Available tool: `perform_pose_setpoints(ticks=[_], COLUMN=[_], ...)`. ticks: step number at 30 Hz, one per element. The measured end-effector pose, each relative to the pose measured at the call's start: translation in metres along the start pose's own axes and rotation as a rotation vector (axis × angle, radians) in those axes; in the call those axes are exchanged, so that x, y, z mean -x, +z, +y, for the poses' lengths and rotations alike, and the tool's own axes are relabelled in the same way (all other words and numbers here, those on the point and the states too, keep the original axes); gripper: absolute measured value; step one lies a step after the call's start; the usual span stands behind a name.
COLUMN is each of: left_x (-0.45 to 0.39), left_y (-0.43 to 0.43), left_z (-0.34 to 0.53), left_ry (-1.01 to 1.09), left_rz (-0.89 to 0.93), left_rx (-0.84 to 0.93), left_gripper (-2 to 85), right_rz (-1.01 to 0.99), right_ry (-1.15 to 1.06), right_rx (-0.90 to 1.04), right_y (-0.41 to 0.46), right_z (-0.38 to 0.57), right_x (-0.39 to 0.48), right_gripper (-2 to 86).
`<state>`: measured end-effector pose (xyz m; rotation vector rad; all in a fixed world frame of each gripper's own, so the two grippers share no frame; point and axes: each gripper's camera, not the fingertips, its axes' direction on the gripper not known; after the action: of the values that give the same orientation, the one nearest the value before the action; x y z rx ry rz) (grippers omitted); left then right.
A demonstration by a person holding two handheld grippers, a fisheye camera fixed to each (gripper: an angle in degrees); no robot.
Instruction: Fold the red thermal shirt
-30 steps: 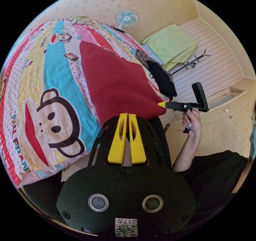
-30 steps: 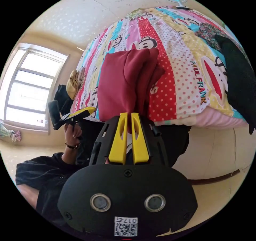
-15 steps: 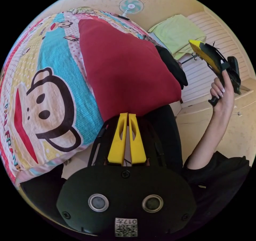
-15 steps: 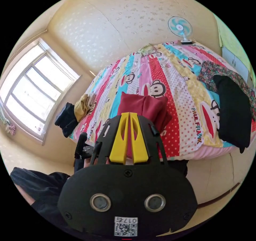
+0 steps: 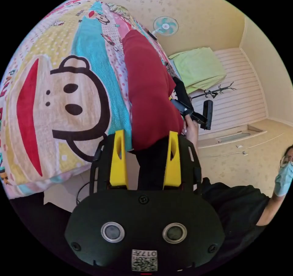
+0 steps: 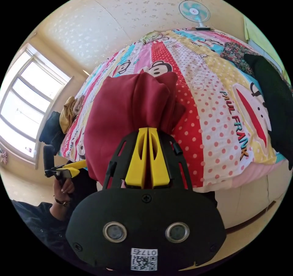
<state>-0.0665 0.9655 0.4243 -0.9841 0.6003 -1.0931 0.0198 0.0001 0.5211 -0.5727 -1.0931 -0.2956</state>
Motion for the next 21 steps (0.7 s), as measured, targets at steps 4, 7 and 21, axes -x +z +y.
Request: perform_pose_setpoints(ticks=[4,7,21], left_x=[0.017,0.026,-0.058], left_y=[-0.003,-0.006,-0.034], left_z=[-0.005,-0.011,-0.025], left_ry=[-0.105,-0.17,-0.066], left_rz=[0.086,0.086,0.268], left_rx=[-0.017,0.016,0.162], left_gripper=[14.1,10.2,6.7], right_rz=[-0.061,-0.117,-1.131], right_ry=[0.019,0.052,0.296], right_rx=[0.013,0.016,0.216], right_y=[-0.021,-0.055,-0.062], right_z=[0.004,0.025,0.138], right_x=[-0.014,-0.032,-0.117], right_gripper=[0.8,1.3,27.5])
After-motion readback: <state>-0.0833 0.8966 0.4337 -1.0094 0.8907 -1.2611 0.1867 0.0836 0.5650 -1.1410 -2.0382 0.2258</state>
